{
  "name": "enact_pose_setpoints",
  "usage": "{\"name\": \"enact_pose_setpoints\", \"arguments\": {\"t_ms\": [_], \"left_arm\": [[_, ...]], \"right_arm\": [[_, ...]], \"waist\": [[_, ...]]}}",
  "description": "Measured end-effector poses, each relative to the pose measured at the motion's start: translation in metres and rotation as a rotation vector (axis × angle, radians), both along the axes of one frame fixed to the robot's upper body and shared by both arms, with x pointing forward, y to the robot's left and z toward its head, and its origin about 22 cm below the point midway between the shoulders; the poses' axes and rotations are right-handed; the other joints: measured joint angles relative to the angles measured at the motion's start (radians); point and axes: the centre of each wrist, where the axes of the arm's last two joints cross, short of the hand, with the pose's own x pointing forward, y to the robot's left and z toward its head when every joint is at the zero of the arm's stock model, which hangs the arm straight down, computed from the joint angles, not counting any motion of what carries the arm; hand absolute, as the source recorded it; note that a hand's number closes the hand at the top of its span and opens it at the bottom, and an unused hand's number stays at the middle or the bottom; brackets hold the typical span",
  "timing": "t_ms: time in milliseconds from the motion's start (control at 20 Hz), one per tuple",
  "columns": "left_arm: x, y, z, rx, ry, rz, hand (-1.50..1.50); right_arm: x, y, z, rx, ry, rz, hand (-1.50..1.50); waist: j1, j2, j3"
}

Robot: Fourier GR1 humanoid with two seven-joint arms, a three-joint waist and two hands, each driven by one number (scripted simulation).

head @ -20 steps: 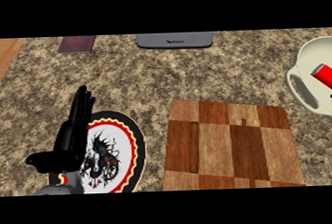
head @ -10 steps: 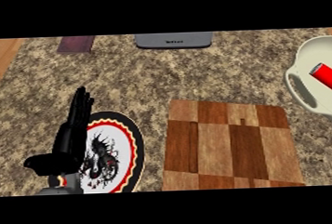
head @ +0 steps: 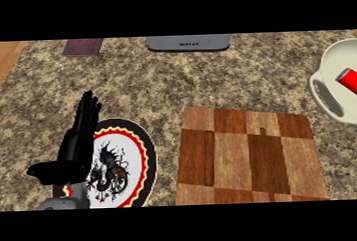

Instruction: Pick the can from the cutting board and place it in the pot

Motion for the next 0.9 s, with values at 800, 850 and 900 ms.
{"name": "enact_pose_setpoints", "arguments": {"t_ms": [800, 850, 900], "left_arm": [[0.000, -0.003, -0.005, -0.006, 0.002, -0.003, 0.00], [0.000, -0.003, -0.004, -0.005, -0.003, 0.000, 0.00], [0.000, -0.001, -0.003, -0.007, -0.003, 0.002, 0.00]], "right_arm": [[-0.063, -0.043, 0.013, 0.021, -0.102, -0.091, -1.50], [-0.066, -0.045, 0.013, 0.028, -0.111, -0.105, -1.50], [-0.070, -0.047, 0.014, 0.033, -0.117, -0.115, -1.50]], "waist": [[0.004, 0.003, 0.004], [0.004, 0.003, 0.004], [0.003, 0.003, 0.004]]}}
